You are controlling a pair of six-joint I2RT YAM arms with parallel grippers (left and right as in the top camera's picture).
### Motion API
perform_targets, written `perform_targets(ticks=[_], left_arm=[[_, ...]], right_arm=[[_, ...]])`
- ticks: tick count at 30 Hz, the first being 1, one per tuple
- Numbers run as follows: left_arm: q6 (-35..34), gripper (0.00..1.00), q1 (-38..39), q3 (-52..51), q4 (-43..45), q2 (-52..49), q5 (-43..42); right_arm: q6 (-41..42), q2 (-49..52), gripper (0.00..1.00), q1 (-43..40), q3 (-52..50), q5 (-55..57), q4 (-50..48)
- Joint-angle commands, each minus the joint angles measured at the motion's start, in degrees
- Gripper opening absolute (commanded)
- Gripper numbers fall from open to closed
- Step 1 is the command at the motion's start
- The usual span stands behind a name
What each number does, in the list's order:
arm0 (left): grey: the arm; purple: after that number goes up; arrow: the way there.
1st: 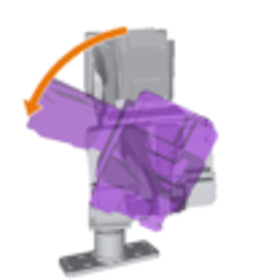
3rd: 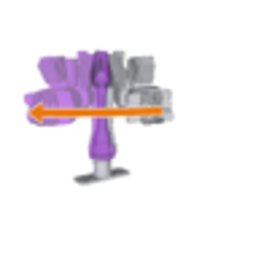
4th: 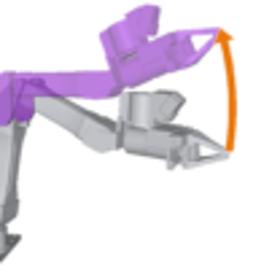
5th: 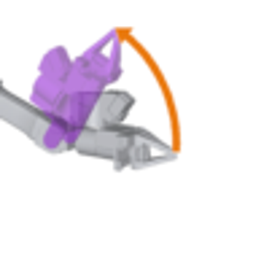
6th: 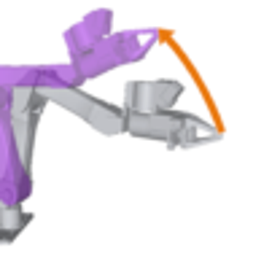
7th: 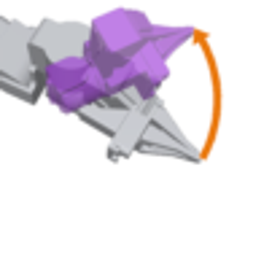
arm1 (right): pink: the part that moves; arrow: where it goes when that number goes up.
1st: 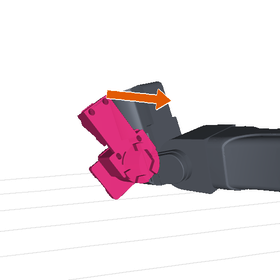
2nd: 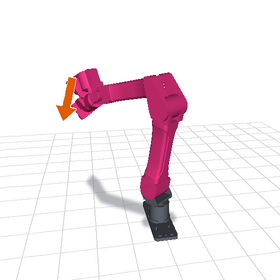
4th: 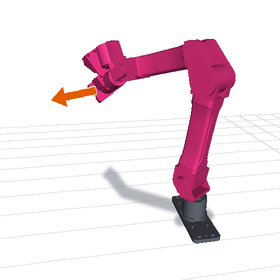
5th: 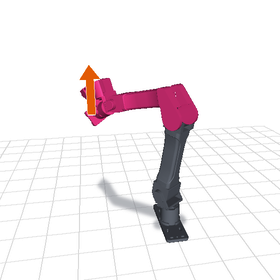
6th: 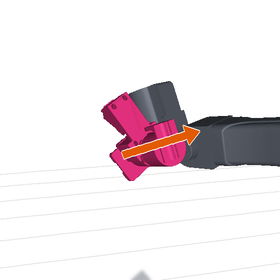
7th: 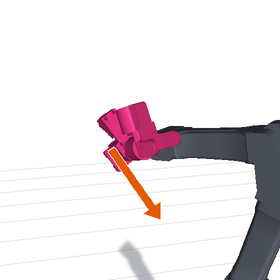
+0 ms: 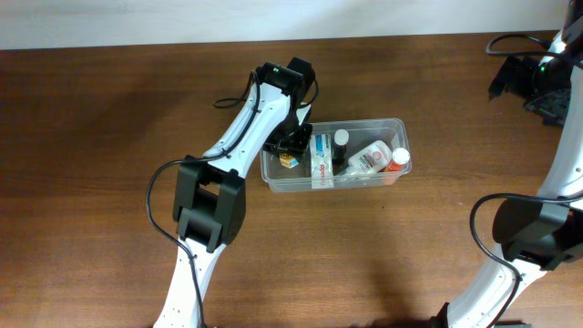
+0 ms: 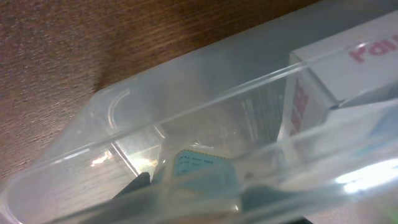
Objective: Pack container
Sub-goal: 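Open the left gripper to release the amber jar in the container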
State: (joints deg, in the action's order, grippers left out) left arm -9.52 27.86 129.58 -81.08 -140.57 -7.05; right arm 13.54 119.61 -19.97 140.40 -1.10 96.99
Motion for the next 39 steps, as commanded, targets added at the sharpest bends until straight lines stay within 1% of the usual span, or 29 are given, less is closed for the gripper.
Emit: perform_targets(ticks=[1, 39], left_arm=[[-0.3, 0.46, 0.0, -0.2, 0.3, 1.4, 0.9], [0.1, 0.47, 0.0, -0.2, 0.1, 1.4, 3.3]], right_arm=[[0.5, -1.2, 0.98, -0.3, 0.0, 0.1, 0.3], [0.5, -1.2, 0.98, -0.3, 0.0, 0.1, 0.3]])
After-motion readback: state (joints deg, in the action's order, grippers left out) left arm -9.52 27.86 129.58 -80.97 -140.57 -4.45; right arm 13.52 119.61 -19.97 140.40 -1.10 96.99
